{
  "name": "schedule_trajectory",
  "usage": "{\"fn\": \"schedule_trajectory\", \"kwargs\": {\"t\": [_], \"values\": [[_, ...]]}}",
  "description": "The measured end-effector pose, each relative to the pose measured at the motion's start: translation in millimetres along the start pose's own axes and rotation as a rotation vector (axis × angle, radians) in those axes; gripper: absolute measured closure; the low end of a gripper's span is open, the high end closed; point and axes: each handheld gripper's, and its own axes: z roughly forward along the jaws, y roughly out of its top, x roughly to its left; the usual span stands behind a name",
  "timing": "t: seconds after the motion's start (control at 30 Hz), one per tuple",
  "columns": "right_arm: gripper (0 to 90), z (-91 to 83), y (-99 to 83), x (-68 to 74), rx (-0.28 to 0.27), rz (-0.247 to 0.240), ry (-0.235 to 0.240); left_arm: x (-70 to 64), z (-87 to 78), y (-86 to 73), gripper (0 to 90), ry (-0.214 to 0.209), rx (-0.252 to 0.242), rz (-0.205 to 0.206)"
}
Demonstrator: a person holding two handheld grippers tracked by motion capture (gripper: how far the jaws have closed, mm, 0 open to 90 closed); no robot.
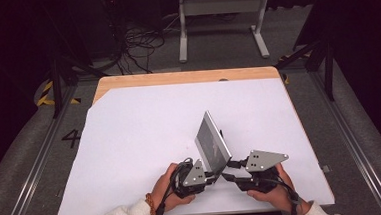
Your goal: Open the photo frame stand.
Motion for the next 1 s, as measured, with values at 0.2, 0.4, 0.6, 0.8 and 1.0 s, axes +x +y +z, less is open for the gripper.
{"fn": "schedule_trajectory", "kwargs": {"t": [0.2, 0.4, 0.6, 0.8, 1.0], "values": [[65.8, -1.9, -1.0, -5.5, -0.017, 0.012, -0.019, 7.0, 2.1, -2.5, 79.0, 0.002, -0.002, -0.027], [72.5, -2.0, -1.3, -3.6, -0.016, -0.011, -0.011, 27.9, -9.8, -9.2, 67.8, 0.047, -0.027, -0.056], [75.7, -2.2, -1.2, -3.8, -0.013, -0.024, -0.007, 58.5, -23.4, -19.8, 57.7, 0.125, -0.052, -0.131], [76.4, -3.8, -3.3, -7.6, -0.003, -0.026, -0.020, 74.3, -25.3, -25.5, 44.6, 0.138, -0.048, -0.180], [76.1, -5.4, -5.2, -9.3, 0.004, -0.024, -0.046, 76.5, -18.6, -23.7, 38.6, 0.143, -0.023, -0.144]]}}
